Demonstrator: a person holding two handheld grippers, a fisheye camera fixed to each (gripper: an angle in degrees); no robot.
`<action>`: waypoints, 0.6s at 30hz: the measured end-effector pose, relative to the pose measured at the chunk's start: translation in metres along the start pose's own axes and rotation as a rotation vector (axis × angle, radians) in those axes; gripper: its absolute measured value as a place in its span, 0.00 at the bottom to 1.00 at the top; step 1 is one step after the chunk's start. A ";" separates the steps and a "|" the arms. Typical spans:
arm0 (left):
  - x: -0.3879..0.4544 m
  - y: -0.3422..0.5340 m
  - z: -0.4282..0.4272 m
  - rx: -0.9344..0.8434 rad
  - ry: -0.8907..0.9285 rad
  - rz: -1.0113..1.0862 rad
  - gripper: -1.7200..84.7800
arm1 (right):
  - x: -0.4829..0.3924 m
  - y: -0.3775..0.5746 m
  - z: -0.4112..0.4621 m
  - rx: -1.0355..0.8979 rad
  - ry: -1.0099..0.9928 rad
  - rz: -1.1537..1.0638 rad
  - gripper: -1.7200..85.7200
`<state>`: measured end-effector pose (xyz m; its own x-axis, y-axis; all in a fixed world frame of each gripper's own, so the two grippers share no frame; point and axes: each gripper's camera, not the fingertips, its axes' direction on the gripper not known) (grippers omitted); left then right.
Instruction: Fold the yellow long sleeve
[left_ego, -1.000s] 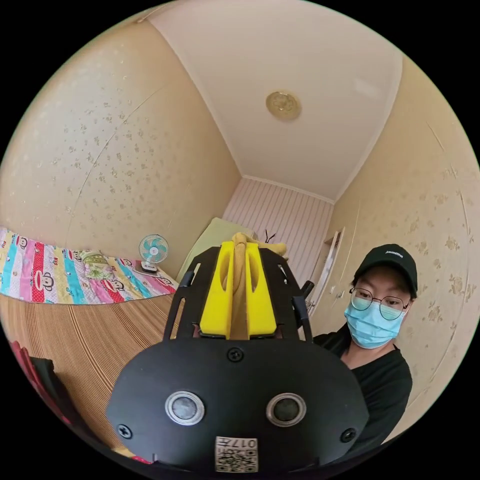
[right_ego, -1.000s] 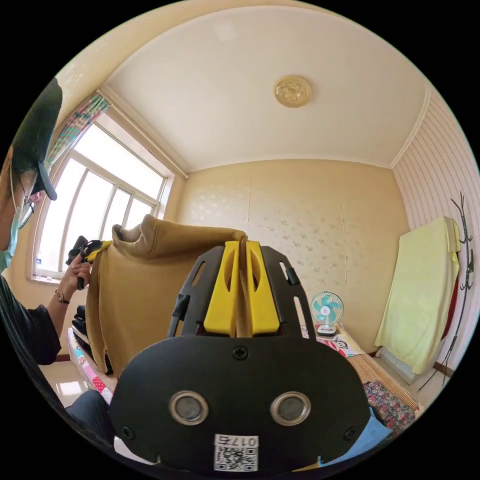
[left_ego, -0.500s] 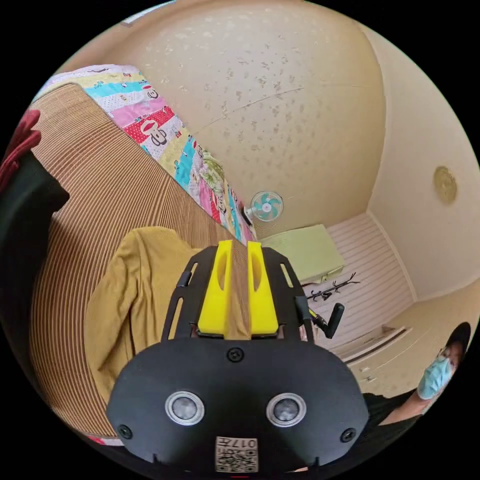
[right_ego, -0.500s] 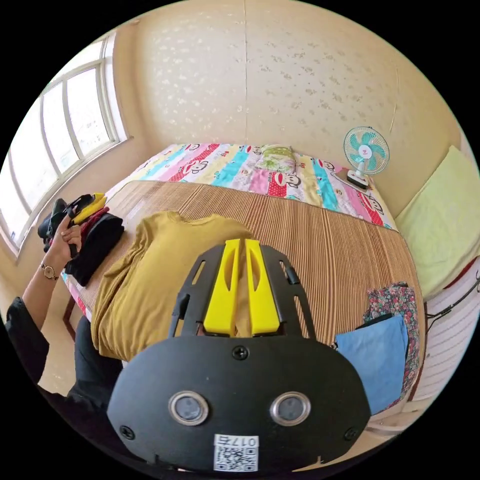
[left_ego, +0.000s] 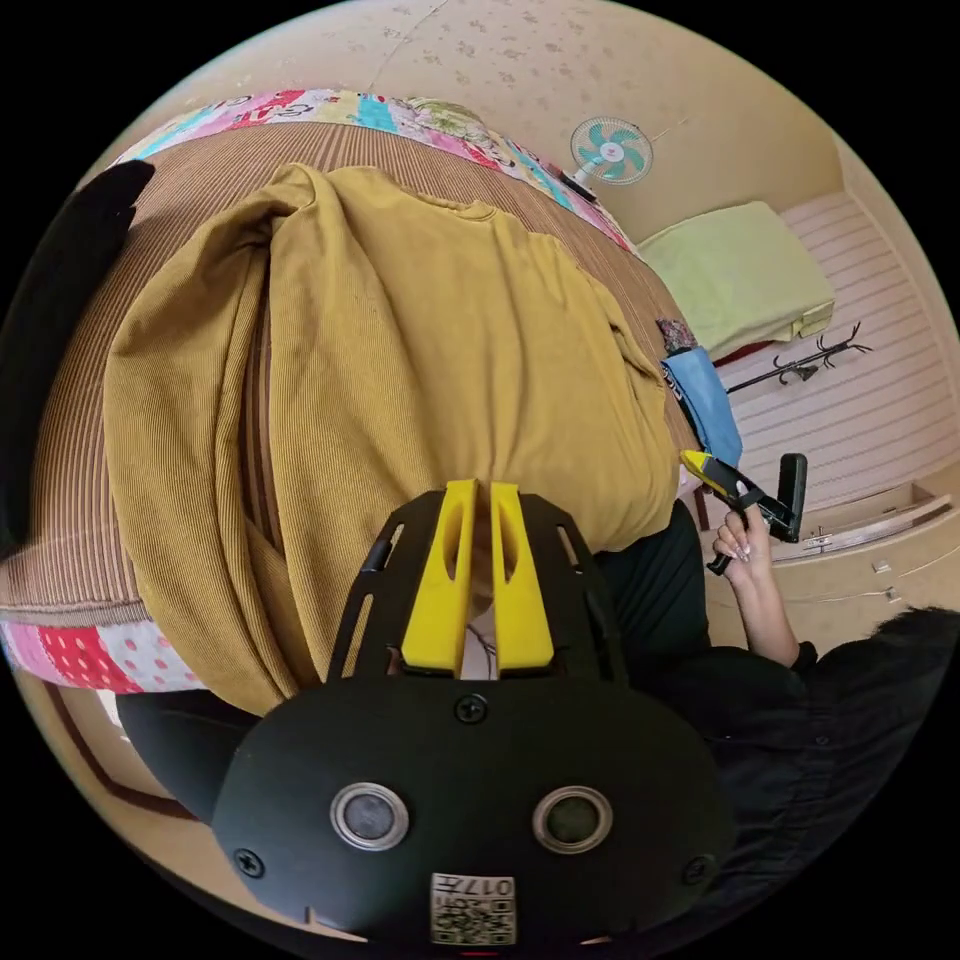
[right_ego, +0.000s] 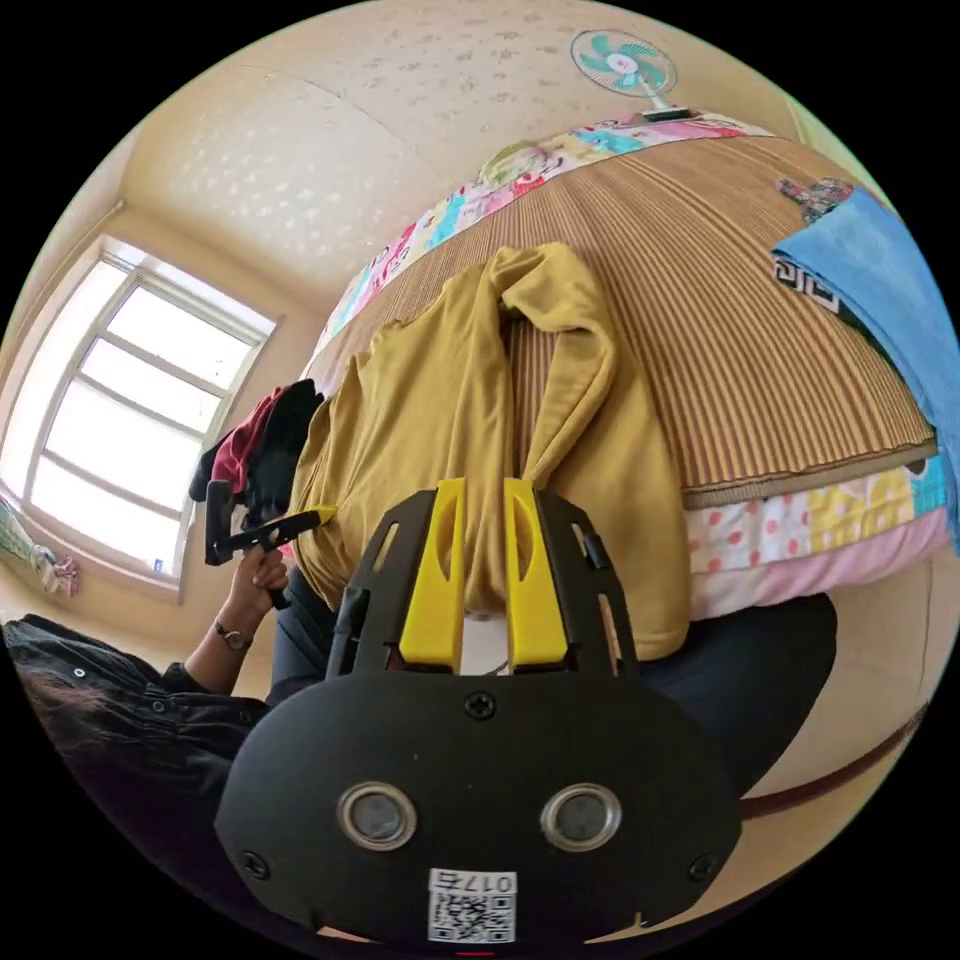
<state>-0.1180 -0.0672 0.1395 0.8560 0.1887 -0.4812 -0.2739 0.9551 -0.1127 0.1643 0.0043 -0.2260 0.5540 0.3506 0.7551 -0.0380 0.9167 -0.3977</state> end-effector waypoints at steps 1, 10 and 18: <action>-0.003 0.000 -0.002 0.003 0.015 -0.013 0.05 | 0.006 -0.010 0.002 -0.053 0.072 -0.002 0.11; -0.010 -0.024 -0.011 -0.076 -0.073 -0.054 0.01 | -0.013 -0.086 -0.093 -0.131 0.618 -0.208 0.06; -0.043 -0.033 -0.018 -0.056 0.046 -0.175 0.01 | 0.109 -0.062 -0.153 -0.068 0.599 0.225 0.09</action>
<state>-0.1539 -0.1108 0.1481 0.8722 0.0092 -0.4890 -0.1477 0.9581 -0.2455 0.3538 -0.0435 -0.1986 0.9078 0.3470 0.2357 -0.1652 0.8121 -0.5596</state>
